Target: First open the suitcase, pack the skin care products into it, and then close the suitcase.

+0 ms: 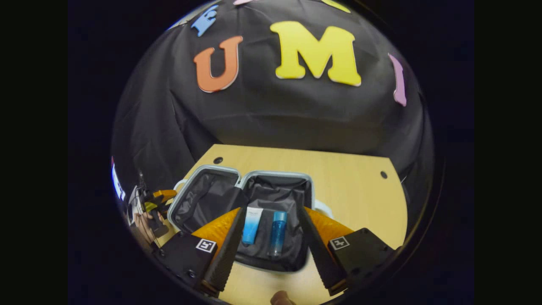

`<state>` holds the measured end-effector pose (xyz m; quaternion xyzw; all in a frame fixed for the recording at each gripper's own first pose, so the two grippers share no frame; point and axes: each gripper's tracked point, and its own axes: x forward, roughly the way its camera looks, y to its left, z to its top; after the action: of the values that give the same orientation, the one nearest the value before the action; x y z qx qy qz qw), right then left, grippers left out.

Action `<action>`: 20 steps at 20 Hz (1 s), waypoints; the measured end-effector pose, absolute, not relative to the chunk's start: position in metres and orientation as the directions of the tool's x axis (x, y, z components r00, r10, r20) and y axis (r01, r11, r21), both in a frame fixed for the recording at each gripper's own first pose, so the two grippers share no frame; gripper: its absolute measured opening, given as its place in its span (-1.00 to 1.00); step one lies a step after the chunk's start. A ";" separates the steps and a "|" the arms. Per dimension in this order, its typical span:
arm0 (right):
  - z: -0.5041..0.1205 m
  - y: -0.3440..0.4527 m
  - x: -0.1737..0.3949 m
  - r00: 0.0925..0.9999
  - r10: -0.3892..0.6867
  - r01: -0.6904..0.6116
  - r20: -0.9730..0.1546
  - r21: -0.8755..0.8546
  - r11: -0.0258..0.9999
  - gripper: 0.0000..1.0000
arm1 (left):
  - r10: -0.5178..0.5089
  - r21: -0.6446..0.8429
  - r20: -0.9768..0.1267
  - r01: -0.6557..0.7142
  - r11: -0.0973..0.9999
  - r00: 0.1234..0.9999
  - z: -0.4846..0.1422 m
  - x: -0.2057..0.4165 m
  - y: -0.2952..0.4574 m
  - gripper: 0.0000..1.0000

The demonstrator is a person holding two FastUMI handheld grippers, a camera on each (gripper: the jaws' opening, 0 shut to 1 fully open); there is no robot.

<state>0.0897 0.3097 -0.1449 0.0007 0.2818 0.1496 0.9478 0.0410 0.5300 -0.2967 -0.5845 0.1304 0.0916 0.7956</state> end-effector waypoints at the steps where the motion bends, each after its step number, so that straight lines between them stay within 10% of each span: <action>1: -0.129 0.298 0.080 0.811 0.278 -0.284 -0.514 0.069 0.956 0.56 | -0.025 -0.912 -0.308 -0.287 0.293 0.951 -0.296 0.043 0.525 0.43; 2: -0.117 0.287 0.073 0.823 0.270 -0.278 -0.499 0.061 0.959 0.57 | -0.034 -0.911 -0.314 -0.291 0.294 0.949 -0.300 0.047 0.524 0.32; 3: -0.105 0.279 0.066 0.834 0.266 -0.272 -0.484 0.060 0.961 0.57 | -0.042 -0.911 -0.314 -0.288 0.297 0.949 -0.301 0.048 0.521 -0.44; 5: -0.088 0.261 0.054 0.854 0.243 -0.242 -0.459 0.062 0.968 0.57 | -0.033 -0.912 -0.320 -0.298 0.282 0.947 -0.301 0.052 0.523 -0.67; 10: -0.062 0.221 0.040 0.887 0.211 -0.186 -0.410 0.101 0.977 0.57 | 0.004 -0.876 -0.298 -0.275 0.397 0.955 -0.263 0.051 0.524 -1.00; 20: -0.024 0.132 0.027 0.935 0.221 -0.184 -0.278 0.150 0.971 0.57 | 0.173 -0.535 -0.193 -0.251 0.807 0.966 -0.099 0.043 0.439 -0.94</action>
<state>0.0268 0.1323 -0.0237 0.0611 0.1480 0.1031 0.9817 0.0434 0.4388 -0.0990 -0.2901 0.0673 0.1119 0.9480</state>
